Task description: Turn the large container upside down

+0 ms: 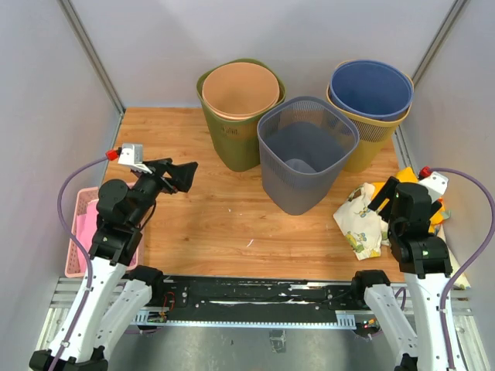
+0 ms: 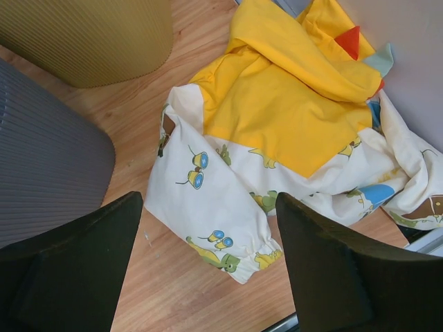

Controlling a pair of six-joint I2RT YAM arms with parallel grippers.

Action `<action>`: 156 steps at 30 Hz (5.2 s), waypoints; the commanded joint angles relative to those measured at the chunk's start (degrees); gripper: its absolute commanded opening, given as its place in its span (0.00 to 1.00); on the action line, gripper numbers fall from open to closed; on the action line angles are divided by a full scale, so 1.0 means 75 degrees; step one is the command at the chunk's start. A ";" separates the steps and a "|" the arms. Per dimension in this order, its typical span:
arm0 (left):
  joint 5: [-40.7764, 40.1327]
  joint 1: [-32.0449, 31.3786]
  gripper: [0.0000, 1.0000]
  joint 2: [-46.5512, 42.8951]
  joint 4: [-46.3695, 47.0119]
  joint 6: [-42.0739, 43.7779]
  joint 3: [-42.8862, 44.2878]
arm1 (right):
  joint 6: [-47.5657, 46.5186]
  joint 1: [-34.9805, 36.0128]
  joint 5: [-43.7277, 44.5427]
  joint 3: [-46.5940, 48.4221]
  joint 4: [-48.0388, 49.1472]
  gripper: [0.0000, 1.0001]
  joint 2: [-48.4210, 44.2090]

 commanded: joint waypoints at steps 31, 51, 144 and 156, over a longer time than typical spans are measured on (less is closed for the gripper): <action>-0.1854 -0.2968 0.99 0.2299 -0.0839 -0.1138 -0.0769 | 0.1396 -0.0093 -0.0930 0.1161 -0.2335 0.89 0.1391; -0.1692 -0.3265 0.99 0.1791 -0.1641 -0.0777 -0.0143 | -0.0017 0.0149 -0.3119 0.6045 -0.1393 0.87 0.5693; 0.2120 -0.2740 0.96 0.1963 -0.0787 -0.3797 0.0295 | -0.1052 0.0168 -0.7139 0.1991 -0.0547 0.71 0.3327; 0.2165 -0.2739 0.99 0.2915 -0.1477 -0.3312 0.1703 | -0.0127 0.0168 -0.7499 0.1134 0.0453 0.60 0.3122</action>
